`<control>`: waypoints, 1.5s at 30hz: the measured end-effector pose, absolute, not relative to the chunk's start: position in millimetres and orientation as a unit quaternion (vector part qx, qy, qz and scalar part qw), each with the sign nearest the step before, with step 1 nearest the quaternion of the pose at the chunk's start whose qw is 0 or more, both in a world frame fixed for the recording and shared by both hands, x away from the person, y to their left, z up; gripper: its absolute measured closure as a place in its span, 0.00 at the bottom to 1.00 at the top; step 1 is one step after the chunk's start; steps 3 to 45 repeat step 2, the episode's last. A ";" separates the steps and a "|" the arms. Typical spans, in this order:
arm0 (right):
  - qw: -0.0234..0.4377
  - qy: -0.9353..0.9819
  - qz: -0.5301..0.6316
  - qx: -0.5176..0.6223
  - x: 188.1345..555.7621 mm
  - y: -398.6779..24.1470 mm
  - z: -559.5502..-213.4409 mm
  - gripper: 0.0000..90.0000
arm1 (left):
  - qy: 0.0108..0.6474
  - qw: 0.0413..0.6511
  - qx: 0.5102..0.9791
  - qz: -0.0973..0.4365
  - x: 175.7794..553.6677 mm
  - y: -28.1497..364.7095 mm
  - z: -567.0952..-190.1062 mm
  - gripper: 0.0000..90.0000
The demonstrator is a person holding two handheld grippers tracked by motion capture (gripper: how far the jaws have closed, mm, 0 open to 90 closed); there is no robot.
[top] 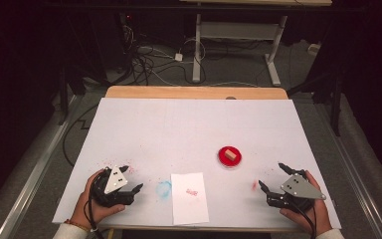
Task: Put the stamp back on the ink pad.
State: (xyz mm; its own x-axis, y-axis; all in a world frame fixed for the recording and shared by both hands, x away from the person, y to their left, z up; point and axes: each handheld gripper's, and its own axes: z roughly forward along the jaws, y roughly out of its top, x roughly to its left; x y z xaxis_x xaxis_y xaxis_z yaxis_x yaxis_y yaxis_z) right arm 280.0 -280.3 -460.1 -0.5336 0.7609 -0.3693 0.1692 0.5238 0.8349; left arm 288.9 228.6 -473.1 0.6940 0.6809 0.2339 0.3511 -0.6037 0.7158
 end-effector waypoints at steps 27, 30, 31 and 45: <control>0.381 0.784 0.390 0.298 280.0 -280.5 -459.4 0.21 | 0.298 0.332 0.859 0.253 290.3 228.9 -472.4 0.27; 0.381 0.784 0.390 0.298 280.0 -280.5 -459.4 0.21 | 0.298 0.332 0.859 0.253 290.3 228.9 -472.4 0.27; 0.381 0.784 0.390 0.298 280.0 -280.5 -459.4 0.21 | 0.298 0.332 0.859 0.253 290.3 228.9 -472.4 0.27; 0.381 0.784 0.390 0.298 280.0 -280.5 -459.4 0.21 | 0.298 0.332 0.859 0.253 290.3 228.9 -472.4 0.27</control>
